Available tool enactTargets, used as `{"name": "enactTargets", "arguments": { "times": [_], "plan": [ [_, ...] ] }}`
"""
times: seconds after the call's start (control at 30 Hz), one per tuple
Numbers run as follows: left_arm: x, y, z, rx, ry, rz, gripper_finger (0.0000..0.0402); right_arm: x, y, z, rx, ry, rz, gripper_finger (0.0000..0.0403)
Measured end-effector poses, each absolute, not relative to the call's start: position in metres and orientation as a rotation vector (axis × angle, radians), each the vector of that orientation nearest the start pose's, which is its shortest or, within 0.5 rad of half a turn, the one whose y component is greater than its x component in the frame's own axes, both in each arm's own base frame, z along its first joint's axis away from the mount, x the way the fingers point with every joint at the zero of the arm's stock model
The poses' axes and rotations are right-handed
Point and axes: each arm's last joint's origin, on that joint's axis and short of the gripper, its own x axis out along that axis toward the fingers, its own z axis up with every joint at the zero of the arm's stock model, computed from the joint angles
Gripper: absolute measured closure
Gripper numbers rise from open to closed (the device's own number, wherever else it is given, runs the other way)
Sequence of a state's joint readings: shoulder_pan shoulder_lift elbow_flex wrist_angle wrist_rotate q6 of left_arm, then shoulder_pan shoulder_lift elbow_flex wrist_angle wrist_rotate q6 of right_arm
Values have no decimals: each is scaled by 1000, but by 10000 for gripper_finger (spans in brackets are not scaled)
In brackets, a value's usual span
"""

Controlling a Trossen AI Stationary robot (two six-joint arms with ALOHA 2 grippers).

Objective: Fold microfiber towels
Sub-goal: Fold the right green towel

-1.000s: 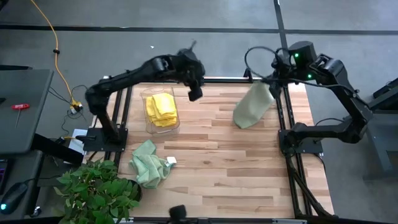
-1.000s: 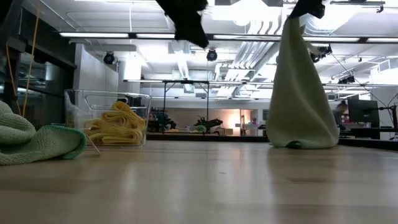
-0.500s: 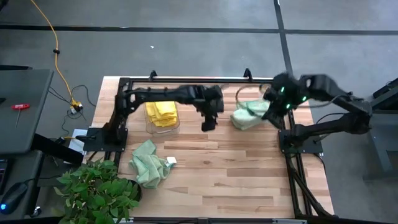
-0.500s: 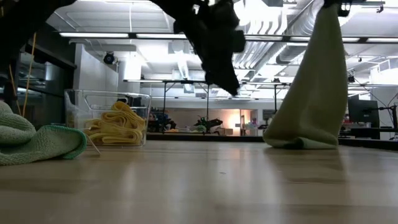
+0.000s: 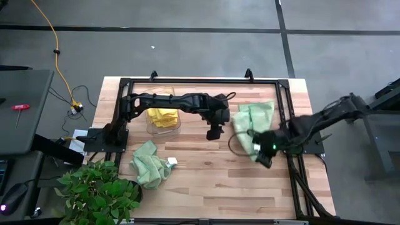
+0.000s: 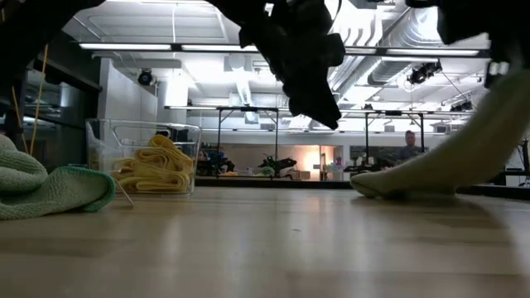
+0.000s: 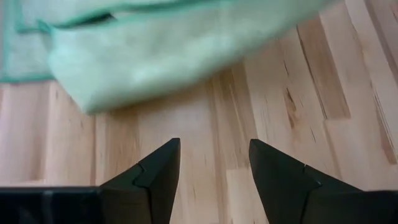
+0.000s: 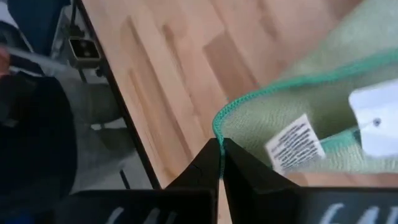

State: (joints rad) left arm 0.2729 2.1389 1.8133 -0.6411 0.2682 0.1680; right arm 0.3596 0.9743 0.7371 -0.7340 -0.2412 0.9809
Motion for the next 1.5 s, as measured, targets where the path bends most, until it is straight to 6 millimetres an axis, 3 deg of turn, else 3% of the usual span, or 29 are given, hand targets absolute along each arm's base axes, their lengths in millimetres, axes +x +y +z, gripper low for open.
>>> {"name": "enactTargets", "arguments": {
  "times": [0.3, 0.57, 0.83, 1.03, 1.23, 1.5],
  "plan": [
    [470, 114, 225, -126, 793, -40, 219, 163, 125, 194, 769, 1155, 126, 403],
    [498, 99, 207, -226, 709, 27, 219, 175, 135, 179, 667, 1167, 84, 403],
    [523, 129, 195, -345, 695, 127, 220, 181, 139, 172, 604, 1146, 100, 403],
    [541, 131, 171, -381, 708, 124, 220, 185, 141, 159, 427, 1166, 157, 403],
    [542, 129, 164, -371, 732, 148, 220, 206, 156, 126, 301, 1230, 306, 403],
    [545, 124, 152, -354, 736, 193, 220, 241, 182, 119, 157, 1216, 387, 403]
  ]
}}
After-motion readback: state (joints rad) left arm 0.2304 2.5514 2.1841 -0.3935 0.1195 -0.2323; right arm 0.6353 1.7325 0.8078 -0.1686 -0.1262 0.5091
